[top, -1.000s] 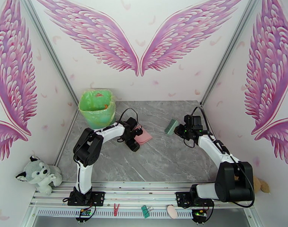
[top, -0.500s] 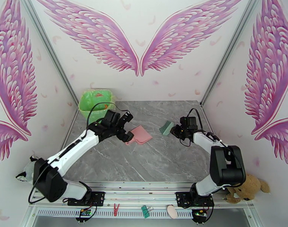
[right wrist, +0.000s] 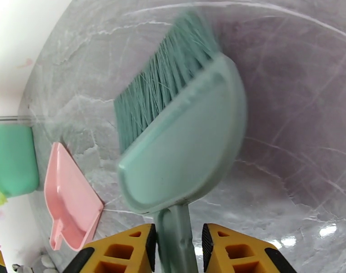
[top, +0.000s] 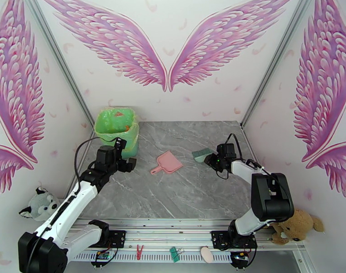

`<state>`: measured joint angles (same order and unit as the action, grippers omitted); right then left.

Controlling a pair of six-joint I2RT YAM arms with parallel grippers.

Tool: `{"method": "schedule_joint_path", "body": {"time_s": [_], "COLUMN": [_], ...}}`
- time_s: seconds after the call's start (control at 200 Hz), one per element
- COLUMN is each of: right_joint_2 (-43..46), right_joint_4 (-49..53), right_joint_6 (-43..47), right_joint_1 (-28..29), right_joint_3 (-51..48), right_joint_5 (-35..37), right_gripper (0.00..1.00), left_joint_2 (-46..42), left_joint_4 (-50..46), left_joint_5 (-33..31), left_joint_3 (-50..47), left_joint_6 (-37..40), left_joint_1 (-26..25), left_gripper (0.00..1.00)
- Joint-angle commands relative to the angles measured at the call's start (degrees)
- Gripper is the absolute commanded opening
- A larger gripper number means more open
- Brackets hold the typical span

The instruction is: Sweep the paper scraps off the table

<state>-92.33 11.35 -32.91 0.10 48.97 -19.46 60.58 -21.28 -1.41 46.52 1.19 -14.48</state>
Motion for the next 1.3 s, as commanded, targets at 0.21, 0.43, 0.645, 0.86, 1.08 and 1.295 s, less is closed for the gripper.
{"method": "schedule_joint_path", "body": {"time_s": [0.21, 0.43, 0.645, 0.86, 1.08, 1.295], "right_joint_2": [1.6, 10.2, 17.9, 19.4, 12.1, 7.1], "right_joint_4": [6.3, 6.4, -5.2, -39.0, -56.4, -59.8], "right_joint_6": [5.5, 9.9, 19.5, 23.0, 26.4, 31.7], "right_joint_1": [-0.4, -0.2, 0.2, 0.4, 2.4, 5.6], "right_joint_3": [0.0, -1.9, -7.6, -24.5, -28.2, -27.2], "right_joint_5": [6.6, 16.3, 27.1, 30.8, 34.3, 31.7], "right_gripper": [0.40, 0.44, 0.58, 0.71, 0.73, 0.98], "left_joint_2": [-4.0, -1.4, 13.2, 15.3, 26.4, 27.1], "left_joint_4": [13.6, 43.5, 64.8, 61.6, 88.3, 79.1], "left_joint_5": [-10.6, -17.8, -14.7, -10.0, -12.5, -9.9], "left_joint_3": [-10.8, -25.3, -29.0, -26.0, -33.8, -28.3], "left_joint_6": [-1.5, 2.6, 5.3, 5.4, 1.6, 2.4], "left_joint_1": [3.3, 6.2, 10.0, 10.0, 10.4, 10.7], "left_gripper": [0.99, 0.99, 0.99, 0.99, 0.99, 0.99]}}
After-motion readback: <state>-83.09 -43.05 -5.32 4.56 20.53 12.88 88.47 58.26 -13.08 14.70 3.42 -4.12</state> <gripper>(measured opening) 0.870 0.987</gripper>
